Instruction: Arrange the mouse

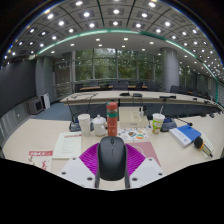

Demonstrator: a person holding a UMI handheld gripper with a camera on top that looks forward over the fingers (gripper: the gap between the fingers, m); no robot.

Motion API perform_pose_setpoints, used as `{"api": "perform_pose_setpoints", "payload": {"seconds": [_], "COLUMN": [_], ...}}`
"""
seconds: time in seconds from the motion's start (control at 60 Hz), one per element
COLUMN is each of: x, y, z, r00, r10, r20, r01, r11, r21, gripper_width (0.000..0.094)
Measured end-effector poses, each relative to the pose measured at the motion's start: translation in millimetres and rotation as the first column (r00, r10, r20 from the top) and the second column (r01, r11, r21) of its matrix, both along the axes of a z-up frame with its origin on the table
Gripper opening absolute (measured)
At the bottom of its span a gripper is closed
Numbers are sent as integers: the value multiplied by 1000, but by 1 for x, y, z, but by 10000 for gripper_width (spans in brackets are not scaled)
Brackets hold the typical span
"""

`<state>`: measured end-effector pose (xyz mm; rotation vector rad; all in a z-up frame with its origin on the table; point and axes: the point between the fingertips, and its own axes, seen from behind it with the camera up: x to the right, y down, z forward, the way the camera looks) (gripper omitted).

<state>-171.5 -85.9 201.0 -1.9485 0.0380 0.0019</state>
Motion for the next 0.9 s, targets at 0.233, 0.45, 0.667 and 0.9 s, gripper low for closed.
{"api": "perform_pose_setpoints", "payload": {"seconds": [0.233, 0.45, 0.667, 0.9], "x": [83, 112, 115, 110], "y": [128, 165, 163, 109], "z": [-65, -181, -212, -149], "r00": [999, 999, 1000, 1000], "r10": [-32, -28, -13, -17], "r20": [-25, -17, -17, -15], "r01": [30, 23, 8, 12], "r11": [996, 966, 953, 964], "r21": [-83, -257, -304, -266], "gripper_width": [333, 338, 500, 863]}}
